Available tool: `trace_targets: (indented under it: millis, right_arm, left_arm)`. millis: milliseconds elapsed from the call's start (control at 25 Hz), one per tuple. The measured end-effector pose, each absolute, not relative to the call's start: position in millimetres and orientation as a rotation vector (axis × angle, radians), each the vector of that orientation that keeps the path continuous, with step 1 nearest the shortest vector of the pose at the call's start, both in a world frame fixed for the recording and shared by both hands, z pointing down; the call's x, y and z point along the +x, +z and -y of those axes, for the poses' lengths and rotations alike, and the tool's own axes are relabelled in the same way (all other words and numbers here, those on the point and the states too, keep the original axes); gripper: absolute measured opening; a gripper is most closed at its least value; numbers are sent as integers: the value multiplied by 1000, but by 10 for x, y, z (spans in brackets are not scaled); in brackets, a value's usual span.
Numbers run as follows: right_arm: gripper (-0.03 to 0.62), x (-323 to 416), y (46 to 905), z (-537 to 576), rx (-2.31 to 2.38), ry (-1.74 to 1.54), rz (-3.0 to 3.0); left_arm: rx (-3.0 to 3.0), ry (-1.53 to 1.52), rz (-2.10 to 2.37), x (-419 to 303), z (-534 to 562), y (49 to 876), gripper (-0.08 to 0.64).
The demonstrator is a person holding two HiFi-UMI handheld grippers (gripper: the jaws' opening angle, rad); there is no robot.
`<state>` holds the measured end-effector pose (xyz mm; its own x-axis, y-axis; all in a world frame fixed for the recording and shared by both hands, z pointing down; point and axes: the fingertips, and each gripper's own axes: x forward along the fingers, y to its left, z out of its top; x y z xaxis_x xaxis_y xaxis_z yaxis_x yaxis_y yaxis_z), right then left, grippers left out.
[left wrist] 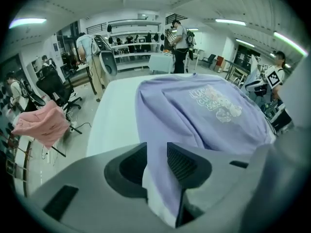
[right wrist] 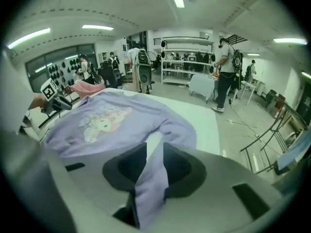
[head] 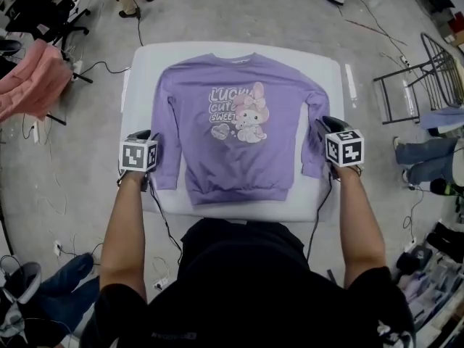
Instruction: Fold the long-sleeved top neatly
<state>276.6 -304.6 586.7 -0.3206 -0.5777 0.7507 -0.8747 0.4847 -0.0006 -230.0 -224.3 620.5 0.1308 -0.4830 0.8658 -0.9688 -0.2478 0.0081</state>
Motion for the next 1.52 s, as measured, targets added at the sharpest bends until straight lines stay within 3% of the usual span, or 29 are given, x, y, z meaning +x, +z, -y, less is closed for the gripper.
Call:
trace_targets:
  millis: [320, 360, 440, 720, 880, 1520]
  right_arm:
    - [106, 2260, 5842, 2418, 1238, 640, 2091]
    - [106, 2212, 5819, 2385, 1246, 640, 2093]
    - [104, 2134, 5787, 2315, 1264, 641, 2089]
    - [105, 2078, 5795, 1972, 1340, 642, 2027]
    - [114, 2097, 5849, 1711, 1365, 676, 1995]
    - [120, 1983, 6074, 718, 1042, 623, 2104]
  left_arm:
    - [1841, 1188, 1300, -2391, 2010, 6464, 141]
    - [1854, 1205, 1288, -2404, 2023, 6463, 122]
    - [1835, 1267, 1312, -2544, 2053, 6478, 14]
    - [1781, 1278, 1449, -3197, 2179, 6425, 15]
    - [1867, 1223, 1386, -3045, 2106, 6234, 114]
    - [1984, 1016, 1320, -1849, 811, 5796, 121]
